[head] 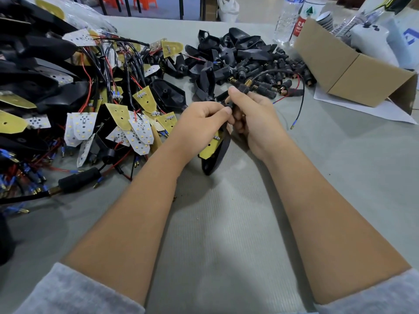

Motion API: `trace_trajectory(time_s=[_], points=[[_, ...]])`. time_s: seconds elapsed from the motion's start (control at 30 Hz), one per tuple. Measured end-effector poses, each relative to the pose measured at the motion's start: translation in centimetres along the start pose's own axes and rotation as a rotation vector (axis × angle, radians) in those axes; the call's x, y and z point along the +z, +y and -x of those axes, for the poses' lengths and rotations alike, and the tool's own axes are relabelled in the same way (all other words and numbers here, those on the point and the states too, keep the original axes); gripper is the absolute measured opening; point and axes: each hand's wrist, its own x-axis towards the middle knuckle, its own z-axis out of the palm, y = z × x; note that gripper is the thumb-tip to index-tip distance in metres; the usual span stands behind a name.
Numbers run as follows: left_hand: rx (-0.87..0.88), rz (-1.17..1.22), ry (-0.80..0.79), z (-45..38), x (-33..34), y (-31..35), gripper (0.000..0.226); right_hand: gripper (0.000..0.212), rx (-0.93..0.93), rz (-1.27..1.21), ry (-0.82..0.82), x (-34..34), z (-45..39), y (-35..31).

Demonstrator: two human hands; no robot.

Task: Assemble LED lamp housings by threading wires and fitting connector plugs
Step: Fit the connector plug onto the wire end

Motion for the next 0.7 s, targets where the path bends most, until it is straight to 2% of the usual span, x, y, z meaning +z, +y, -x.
trace_trajectory(time_s=[0.17, 0.4, 0.53, 0.7], points=[[-0.076, 0.100, 0.015, -0.10, -0.16, -0.07, 0.031, 0.024, 0.031, -0.143, 0.073, -0.45, -0.16, -0.31], [-0.081, 0.062, 0.063, -0.41, -0.17, -0.56, 0.026, 0.025, 0.057, -0.341, 0.155, -0.93, -0.51, -0.32], [-0.004, 0.070, 0.096, -0.30, -0.38, -0.79, 0.040, 0.022, 0.066, -0.318, 0.144, -0.96, -0.55, -0.27], [-0.021, 0.326, 0.121, -0.19, -0.55, -0.73, 0.023, 0.019, 0.054, -0.308, 0.114, -0.66, -0.21, -0.50]])
